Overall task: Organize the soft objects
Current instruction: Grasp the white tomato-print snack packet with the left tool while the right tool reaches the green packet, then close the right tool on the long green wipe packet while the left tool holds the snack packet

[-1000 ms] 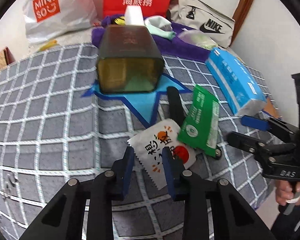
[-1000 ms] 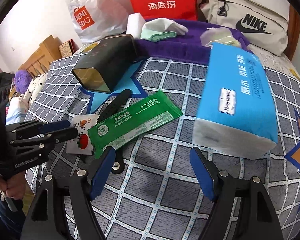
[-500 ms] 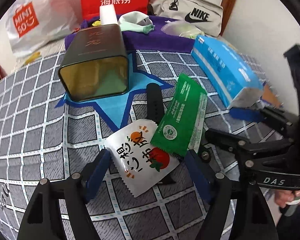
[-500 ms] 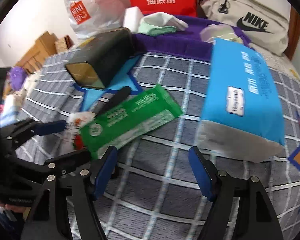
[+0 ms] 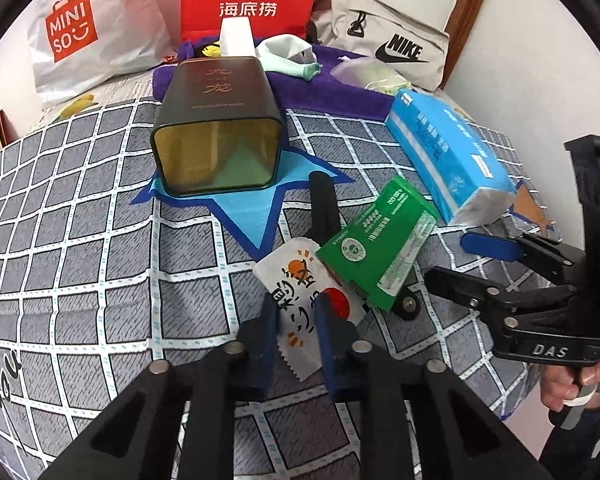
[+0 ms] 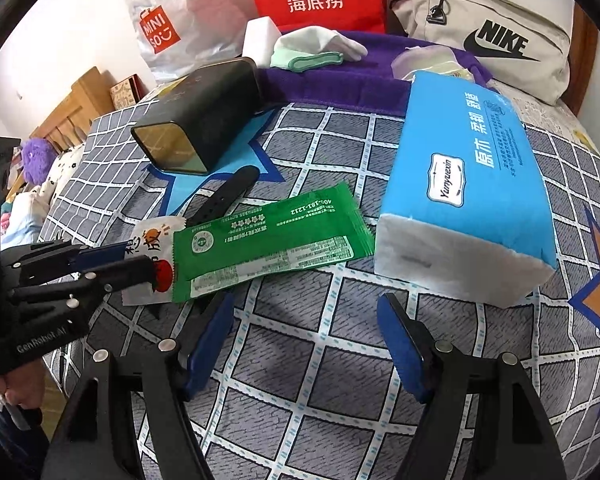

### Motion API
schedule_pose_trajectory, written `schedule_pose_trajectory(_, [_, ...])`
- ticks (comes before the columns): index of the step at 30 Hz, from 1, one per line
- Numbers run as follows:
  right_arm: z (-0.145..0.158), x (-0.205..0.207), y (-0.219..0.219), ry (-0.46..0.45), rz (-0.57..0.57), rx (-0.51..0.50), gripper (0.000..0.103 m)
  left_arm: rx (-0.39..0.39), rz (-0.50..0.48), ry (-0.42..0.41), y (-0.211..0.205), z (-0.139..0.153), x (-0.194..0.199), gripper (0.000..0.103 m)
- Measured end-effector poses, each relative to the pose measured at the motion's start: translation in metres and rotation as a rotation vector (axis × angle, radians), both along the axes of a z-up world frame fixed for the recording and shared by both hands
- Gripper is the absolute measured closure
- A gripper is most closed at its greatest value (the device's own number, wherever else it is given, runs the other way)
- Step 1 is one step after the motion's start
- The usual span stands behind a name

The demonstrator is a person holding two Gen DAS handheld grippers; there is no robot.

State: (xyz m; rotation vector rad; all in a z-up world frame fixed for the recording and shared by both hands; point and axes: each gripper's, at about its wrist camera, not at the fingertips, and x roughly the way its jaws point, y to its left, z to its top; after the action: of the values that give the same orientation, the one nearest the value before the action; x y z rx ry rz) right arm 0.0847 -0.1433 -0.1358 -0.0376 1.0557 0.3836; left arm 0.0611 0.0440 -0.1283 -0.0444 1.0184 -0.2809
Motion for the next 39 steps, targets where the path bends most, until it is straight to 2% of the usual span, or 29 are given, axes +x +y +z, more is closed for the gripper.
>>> schedule_pose_trajectory(2, [0.0, -0.001, 0.0, 0.001, 0.003, 0.003, 0.029, -0.009, -0.004, -0.01, 0.001, 0.004, -0.004, 0.09])
schedule_pose_trajectory(7, [0.001, -0.003, -0.002, 0.005, 0.002, 0.011, 0.029, 0.023, 0.004, -0.053, 0.004, 0.014, -0.016, 0.093])
schedule_pose_trajectory(11, [0.001, -0.005, -0.004, 0.011, -0.006, 0.025, 0.029, 0.021, 0.044, -0.061, 0.021, 0.017, -0.019, 0.094])
schedule_pose_trajectory(16, [0.003, -0.005, -0.001, 0.016, -0.003, 0.065, 0.029, 0.032, 0.125, -0.03, 0.045, 0.004, -0.014, 0.094])
schedule_pose_trajectory(19, [0.0, -0.001, 0.003, 0.05, -0.015, 0.104, 0.029, 0.05, 0.144, -0.011, 0.046, -0.007, -0.013, 0.094])
schedule_pose_trajectory(22, [0.0, 0.003, 0.011, 0.049, -0.028, 0.103, 0.029, 0.064, 0.148, -0.025, 0.042, -0.009, -0.013, 0.094])
schedule_pose_trajectory(27, [0.001, 0.015, 0.021, 0.079, -0.062, 0.133, 0.029, 0.019, 0.147, -0.019, 0.046, -0.011, -0.011, 0.093])
schedule_pose_trajectory(31, [0.002, 0.026, 0.034, 0.074, -0.084, 0.104, 0.028, -0.025, 0.146, -0.013, 0.052, -0.012, -0.01, 0.093])
schedule_pose_trajectory(39, [-0.001, 0.048, 0.061, 0.045, -0.09, 0.006, 0.028, -0.053, 0.13, -0.013, 0.057, -0.014, -0.01, 0.093])
